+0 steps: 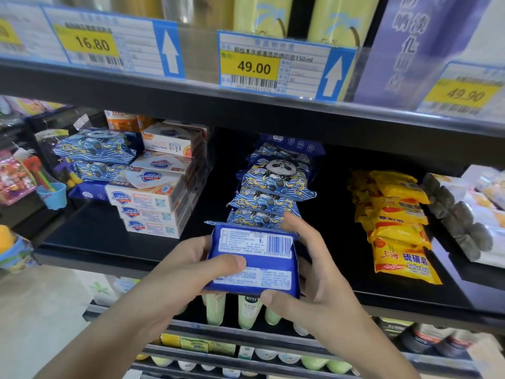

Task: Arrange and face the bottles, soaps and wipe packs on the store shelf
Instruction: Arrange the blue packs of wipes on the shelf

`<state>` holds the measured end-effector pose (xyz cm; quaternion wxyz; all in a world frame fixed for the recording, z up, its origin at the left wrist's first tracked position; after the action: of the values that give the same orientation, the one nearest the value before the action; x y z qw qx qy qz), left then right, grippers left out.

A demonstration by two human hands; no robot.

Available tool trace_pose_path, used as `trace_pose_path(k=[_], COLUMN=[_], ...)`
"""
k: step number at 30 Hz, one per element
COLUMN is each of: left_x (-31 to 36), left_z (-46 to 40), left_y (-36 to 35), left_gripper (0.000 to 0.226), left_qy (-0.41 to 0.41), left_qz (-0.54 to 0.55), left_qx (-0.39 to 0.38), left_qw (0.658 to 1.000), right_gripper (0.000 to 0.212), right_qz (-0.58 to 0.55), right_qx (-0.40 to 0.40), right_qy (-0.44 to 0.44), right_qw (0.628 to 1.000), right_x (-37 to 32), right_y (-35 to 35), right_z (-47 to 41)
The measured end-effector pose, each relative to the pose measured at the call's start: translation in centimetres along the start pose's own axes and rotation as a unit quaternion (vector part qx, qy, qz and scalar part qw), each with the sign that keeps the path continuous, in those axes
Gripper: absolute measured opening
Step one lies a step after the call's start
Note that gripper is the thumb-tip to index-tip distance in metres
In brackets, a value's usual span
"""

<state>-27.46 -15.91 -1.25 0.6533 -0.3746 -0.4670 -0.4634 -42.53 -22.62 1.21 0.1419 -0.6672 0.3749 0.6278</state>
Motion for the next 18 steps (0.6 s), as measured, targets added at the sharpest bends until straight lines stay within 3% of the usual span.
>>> trace_pose_path(k=[7,12,18], left_x=[0.7,1.5,3.1], left_z=[0.2,0.6,1.2], left_y=[0.8,0.8,0.8], left_gripper=[0.037,0.044,0.057], left_qy=[-0.054,-0.113,-0.209], left_qz=[-0.016,-0.011,-0.08], left_qx=[0.04,0.031,0.028], left_qw=[0.998,0.993,0.974], right_gripper=[0.08,0.043,0.056], right_qz=[-0.074,-0.041,-0.101], right_qx=[0.039,0.044,0.03], right_qy=[-0.112,-0.151,-0.21], right_qw=[0.99,0.987,0.972], right_x=[2.0,1.9,2.1], right_y=[1.2,0.8,-0.8], right_z=[-0.4,-0.2,0.1])
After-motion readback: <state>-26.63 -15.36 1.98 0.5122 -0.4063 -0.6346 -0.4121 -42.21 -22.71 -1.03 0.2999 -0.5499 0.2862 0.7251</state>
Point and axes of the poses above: each hand's wrist, its own z-axis away from the middle knuckle, its own y-axis out of the back of the hand, x = y × z, the point moved 10 cm from there along -z, towards the middle knuckle, and after that the axes turned 6 degrees about z, right-handed, at the moved point
